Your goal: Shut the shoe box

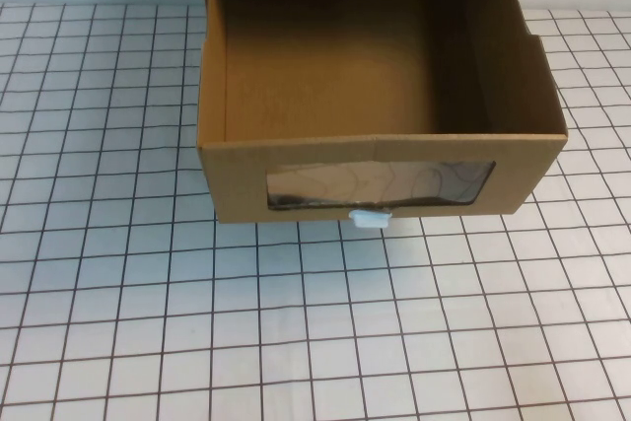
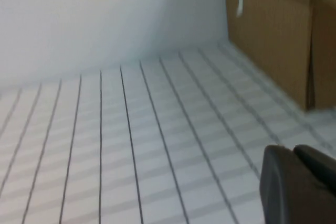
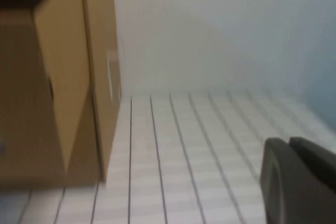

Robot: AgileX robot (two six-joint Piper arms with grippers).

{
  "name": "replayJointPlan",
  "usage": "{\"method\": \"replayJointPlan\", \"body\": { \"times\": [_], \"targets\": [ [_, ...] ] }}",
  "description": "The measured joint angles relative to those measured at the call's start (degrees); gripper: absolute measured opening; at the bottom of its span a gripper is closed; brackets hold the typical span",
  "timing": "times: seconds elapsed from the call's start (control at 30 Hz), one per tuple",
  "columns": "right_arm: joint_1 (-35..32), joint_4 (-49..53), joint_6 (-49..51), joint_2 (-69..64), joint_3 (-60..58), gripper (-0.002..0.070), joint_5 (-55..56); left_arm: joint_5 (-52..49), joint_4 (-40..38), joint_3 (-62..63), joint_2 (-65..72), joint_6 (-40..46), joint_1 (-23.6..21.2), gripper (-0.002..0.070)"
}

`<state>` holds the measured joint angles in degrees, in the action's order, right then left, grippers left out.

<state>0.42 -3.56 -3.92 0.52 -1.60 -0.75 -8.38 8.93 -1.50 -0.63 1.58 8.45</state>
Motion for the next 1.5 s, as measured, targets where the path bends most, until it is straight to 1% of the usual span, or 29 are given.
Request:
{"method": "replayJointPlan", "body": {
  "times": [0.17, 0.27, 0.33, 0.47, 0.53, 0.7, 0.8, 0.93, 1.1, 1.23, 1.3, 1.4, 1.47, 1.5],
  "targets": [
    [0.00, 0.00, 0.00, 0.00, 0.00, -0.0014, 20.86, 20.67, -0.28, 0.00, 0.00, -4.22, 0.00, -0.0005],
    [0.00, -0.13, 0.00, 0.00, 0.00, -0.0014, 29.04, 29.37, -0.28, 0.00, 0.00, -5.05, 0.00, -0.0005],
    [0.00, -0.13, 0.00, 0.14, 0.00, -0.0014, 32.30, 32.69, -0.28, 0.00, 0.00, -5.05, 0.00, -0.0005],
    [0.00, -0.33, 0.00, 0.28, 0.00, -0.0014, 37.18, 35.46, -0.28, 0.00, 0.00, -5.14, 0.00, -0.0005],
    [0.00, -0.33, 1.41, 0.28, 0.00, -0.0014, 39.59, 38.49, -0.38, 0.00, 0.00, -5.02, 0.00, -0.0005],
    [0.00, -0.48, 7.53, 0.28, 0.00, -0.0014, 50.28, 56.32, -2.24, 0.00, -0.09, -6.26, 0.00, -0.0005],
    [0.00, -0.62, 8.48, 0.28, 1.33, -0.0014, 52.85, 60.26, -5.06, 2.15, -0.24, -7.76, 0.00, -0.0005],
    [0.00, -0.75, 8.85, 0.28, 9.91, -0.0014, 48.08, 56.96, -8.93, 10.14, -0.24, -8.67, 0.00, -0.0005],
    [0.00, -0.75, 9.50, -0.91, 25.19, -0.0014, 39.40, 46.39, -10.00, 23.13, 0.45, -8.95, 0.00, -0.0005],
    [0.00, -0.75, 15.72, -6.69, 37.02, -0.0014, 32.56, 36.99, -10.00, 33.48, 5.64, -9.39, 0.00, -0.0005],
    [0.00, -0.75, 17.69, -10.02, 42.36, -0.0014, 26.01, 29.60, -10.00, 38.80, 9.75, -9.66, 0.00, -0.0005],
    [0.00, -1.05, 18.67, -16.14, 51.28, -0.0014, 10.03, 16.72, -10.00, 45.57, 16.37, -9.80, 0.00, -0.0005],
    [0.00, -1.97, 18.95, -20.75, 56.40, -0.0014, -1.25, 10.31, -10.00, 48.75, 20.37, -9.80, 0.00, -0.0005],
    [0.00, -2.14, 18.95, -22.65, 57.97, -0.0014, -5.10, 7.93, -10.00, 49.84, 22.44, -9.89, 0.00, -0.0005]
  ]
}}
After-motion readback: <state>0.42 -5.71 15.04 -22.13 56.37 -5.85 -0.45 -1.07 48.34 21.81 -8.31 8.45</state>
